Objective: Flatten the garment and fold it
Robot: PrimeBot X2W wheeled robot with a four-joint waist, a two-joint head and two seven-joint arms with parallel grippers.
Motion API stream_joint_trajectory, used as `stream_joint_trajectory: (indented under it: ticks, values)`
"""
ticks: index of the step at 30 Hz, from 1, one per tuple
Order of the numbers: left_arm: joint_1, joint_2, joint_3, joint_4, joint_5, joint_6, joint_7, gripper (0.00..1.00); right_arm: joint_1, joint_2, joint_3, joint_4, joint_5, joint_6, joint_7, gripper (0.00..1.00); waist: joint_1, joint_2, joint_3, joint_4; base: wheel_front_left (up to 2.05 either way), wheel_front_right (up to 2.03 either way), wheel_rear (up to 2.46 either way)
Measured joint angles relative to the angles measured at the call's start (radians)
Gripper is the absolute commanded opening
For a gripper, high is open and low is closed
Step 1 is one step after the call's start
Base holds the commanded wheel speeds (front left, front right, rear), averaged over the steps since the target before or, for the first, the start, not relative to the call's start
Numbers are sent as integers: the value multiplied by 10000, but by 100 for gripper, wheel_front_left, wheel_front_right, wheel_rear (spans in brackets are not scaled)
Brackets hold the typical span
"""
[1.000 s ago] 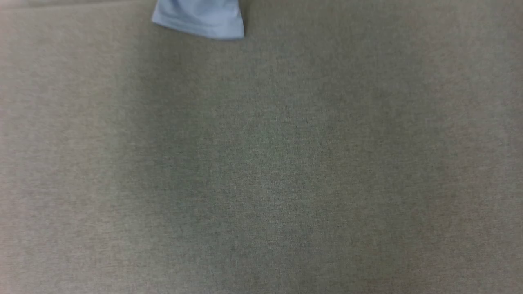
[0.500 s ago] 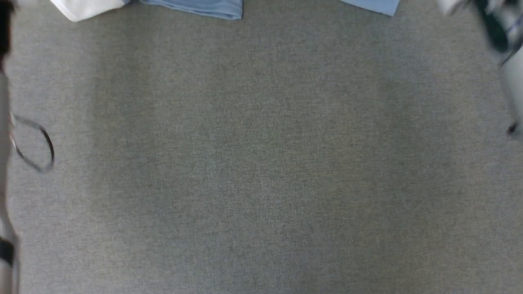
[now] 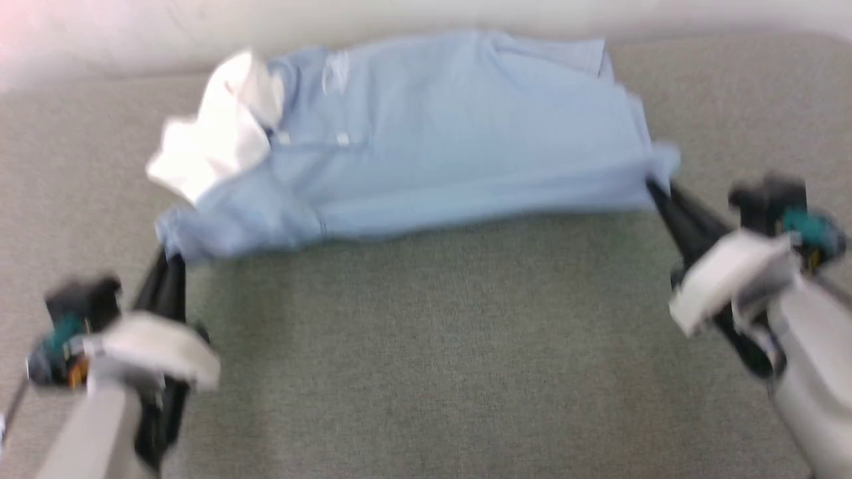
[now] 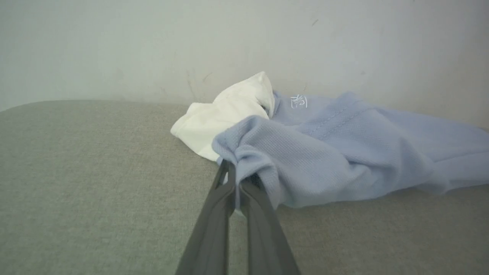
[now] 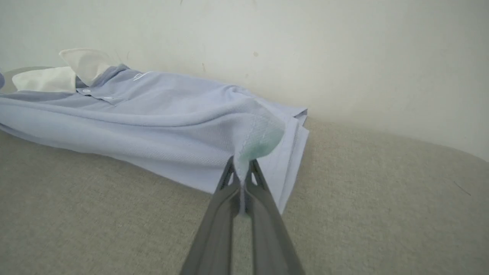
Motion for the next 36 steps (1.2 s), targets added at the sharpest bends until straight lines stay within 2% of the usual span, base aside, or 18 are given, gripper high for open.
stream_joint_trajectory:
  ticks: [7,13,18,22,25,27,31,36]
  values:
    - [3545,224,159,-3333,-125,1423,1112,0,3344,-40,-1676,-2405,-568,2,1114,0,-1,0,-1041,111,0,0,0]
    - [5751,328,401,-5628,-228,2512,1960,0,5788,644,-3246,-4671,-1515,2,2295,0,0,0,-1665,190,0,0,0]
    - [6909,405,426,-6713,-493,2976,2719,0,7279,1365,-4255,-5879,-2144,4,2982,0,2,0,-1818,293,0,0,0]
    - [7389,454,431,-7321,-685,3206,3227,0,8037,1810,-4926,-6341,-2393,6,3273,0,2,1,-1766,348,0,0,0]
    - [7273,558,454,-7542,-752,3185,3312,0,8084,2048,-5137,-6404,-2433,8,3411,0,3,0,-1667,363,0,0,0]
    - [6828,667,456,-7440,-752,2997,3310,0,7929,2119,-5181,-6297,-2447,6,3476,0,3,0,-1592,363,0,0,0]
    - [5205,844,349,-6627,-821,2334,3312,0,6969,2142,-5085,-5697,-2433,4,3758,0,4,0,-1420,334,0,0,0]
    - [2894,863,134,-4790,-909,1398,3072,0,5155,2048,-4706,-4460,-2424,2,3944,0,5,0,-1059,247,0,0,0]
